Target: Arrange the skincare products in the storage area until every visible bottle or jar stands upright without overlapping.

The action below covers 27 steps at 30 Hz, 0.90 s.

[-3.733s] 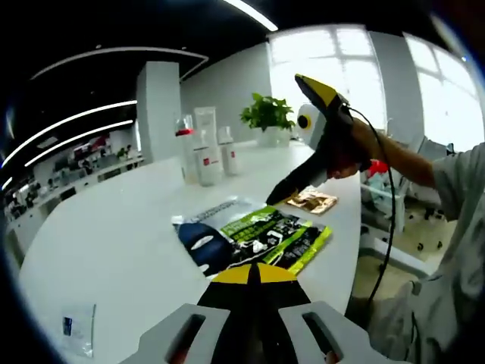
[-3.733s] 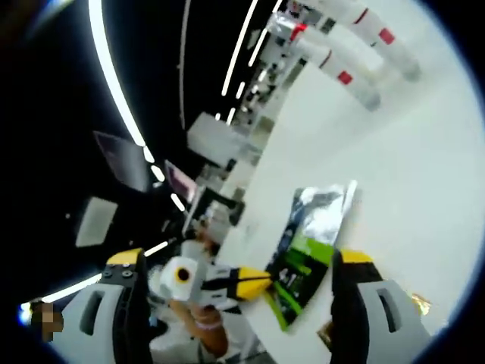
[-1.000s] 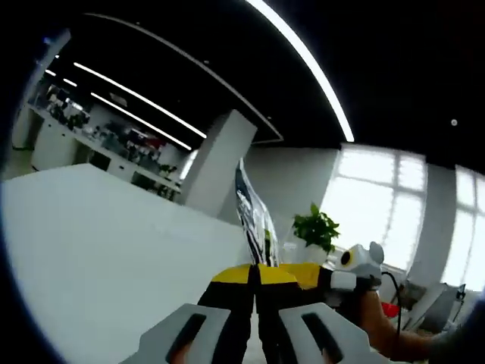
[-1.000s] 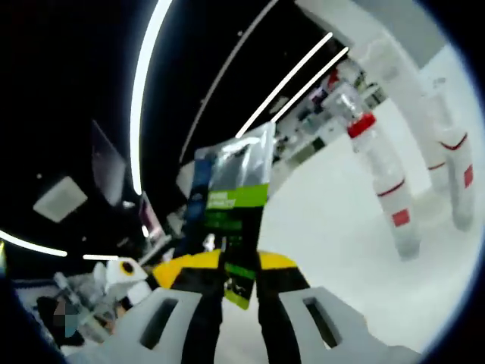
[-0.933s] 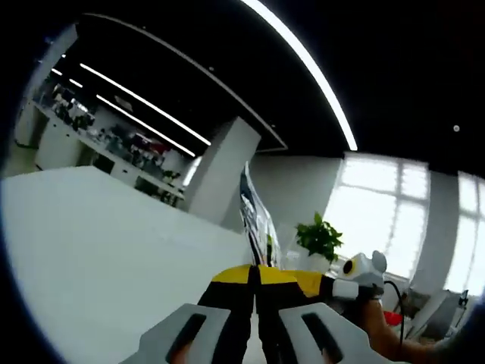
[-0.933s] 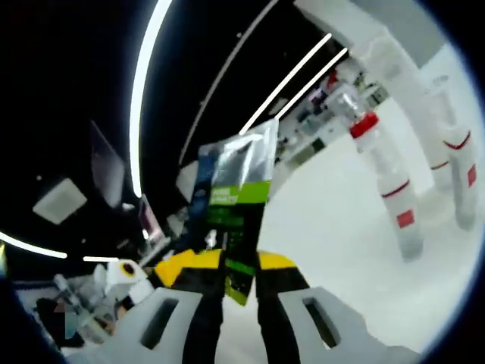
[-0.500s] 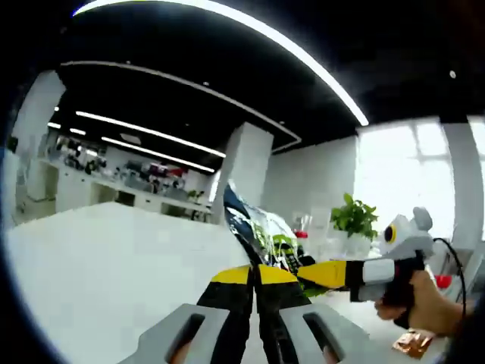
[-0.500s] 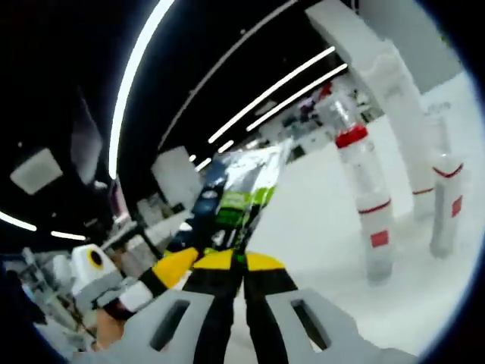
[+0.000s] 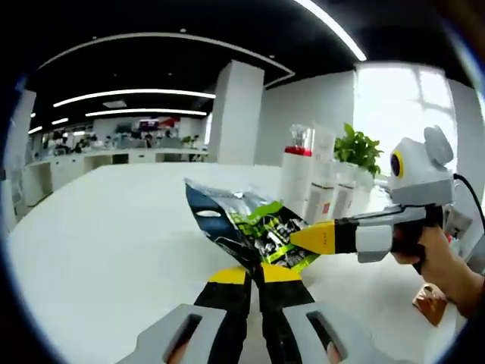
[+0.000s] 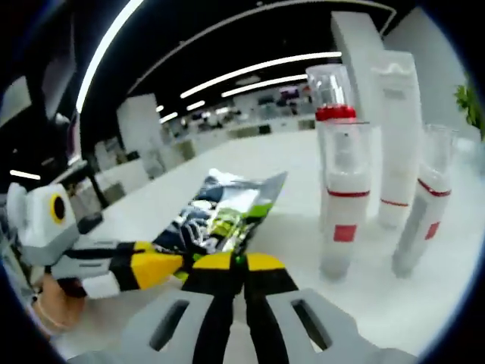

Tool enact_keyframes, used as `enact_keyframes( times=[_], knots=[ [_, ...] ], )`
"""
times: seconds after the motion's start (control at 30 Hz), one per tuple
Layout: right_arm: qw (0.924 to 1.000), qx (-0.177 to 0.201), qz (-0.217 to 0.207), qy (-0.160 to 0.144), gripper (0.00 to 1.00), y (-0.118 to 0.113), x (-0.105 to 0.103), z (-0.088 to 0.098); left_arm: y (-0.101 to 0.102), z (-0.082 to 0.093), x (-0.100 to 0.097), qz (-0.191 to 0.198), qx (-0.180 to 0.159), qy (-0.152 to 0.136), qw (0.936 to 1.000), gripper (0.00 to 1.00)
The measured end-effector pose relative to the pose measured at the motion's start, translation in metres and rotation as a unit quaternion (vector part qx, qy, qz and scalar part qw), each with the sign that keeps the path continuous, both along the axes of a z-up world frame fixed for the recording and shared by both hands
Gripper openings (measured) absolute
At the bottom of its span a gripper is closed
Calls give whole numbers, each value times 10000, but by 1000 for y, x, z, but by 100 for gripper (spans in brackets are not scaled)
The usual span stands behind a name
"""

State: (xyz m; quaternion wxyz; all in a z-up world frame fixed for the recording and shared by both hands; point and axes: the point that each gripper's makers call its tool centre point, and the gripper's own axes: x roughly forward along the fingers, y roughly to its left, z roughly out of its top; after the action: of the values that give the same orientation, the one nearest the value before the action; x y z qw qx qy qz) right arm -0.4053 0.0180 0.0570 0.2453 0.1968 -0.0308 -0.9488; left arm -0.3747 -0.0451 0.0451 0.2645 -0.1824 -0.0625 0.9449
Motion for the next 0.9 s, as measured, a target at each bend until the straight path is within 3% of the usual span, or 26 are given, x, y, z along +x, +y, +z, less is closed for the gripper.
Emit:
enact_keyframes(
  times=[0.4, 0.67, 0.87, 0.9],
  knots=[
    [9993, 33, -185, -338, 3, 14, 0, -18, 1, -11, 15, 24, -185, -112, 9998, 6],
    [9993, -17, -214, -311, 3, 16, 3, -19, -2, -13, 18, 69, -218, -136, 9996, 6],
    [9993, -21, -199, -305, 3, 17, 5, -21, -12, -2, 18, 297, -417, 261, 9983, 6],
    [9995, 10, -212, -246, 3, 19, 5, -20, -18, 4, 17, 446, -454, 479, 9968, 4]
  ],
)
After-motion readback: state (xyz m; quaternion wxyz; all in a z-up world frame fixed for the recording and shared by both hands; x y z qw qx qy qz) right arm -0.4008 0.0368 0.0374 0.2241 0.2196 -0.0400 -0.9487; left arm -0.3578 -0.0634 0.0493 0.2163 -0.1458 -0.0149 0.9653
